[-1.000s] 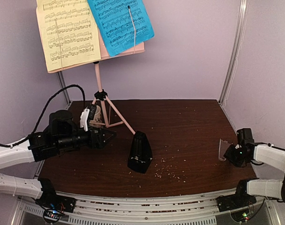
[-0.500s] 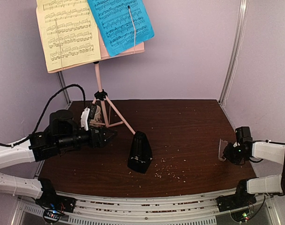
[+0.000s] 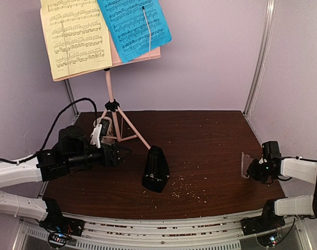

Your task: Pack up the instrument practice props

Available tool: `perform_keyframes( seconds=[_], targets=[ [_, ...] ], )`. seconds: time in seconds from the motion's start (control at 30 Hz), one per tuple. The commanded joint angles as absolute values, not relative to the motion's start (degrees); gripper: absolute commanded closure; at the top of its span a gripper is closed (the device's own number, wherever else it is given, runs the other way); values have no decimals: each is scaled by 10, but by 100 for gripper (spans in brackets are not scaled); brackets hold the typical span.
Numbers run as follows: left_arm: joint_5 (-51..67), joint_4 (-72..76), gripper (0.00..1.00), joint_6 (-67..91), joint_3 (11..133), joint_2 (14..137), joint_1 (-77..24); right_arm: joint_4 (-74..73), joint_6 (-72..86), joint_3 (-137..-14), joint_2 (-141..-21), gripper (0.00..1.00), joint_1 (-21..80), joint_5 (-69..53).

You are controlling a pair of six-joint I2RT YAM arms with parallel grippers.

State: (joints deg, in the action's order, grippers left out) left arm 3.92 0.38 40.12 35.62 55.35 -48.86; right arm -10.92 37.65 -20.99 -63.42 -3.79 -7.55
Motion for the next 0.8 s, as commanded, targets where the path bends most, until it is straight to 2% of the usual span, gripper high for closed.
perform_keyframes(
  seconds=[0.0,0.13,0.43,0.6,0.77],
  targets=[
    [35,40,15,410,337,575,-489,-118,380,-204,-597,100,-39,-119],
    [30,45,16,411,319,619,-489,-104,423,-191,-541,100,-16,-164],
    [15,49,17,395,329,727,-489,-48,571,-129,-430,100,169,-125],
    [-54,31,19,380,342,773,-489,34,626,-96,-467,100,252,-105],
    [-39,46,19,364,364,817,-489,92,634,-111,-539,100,289,-96]
  ],
)
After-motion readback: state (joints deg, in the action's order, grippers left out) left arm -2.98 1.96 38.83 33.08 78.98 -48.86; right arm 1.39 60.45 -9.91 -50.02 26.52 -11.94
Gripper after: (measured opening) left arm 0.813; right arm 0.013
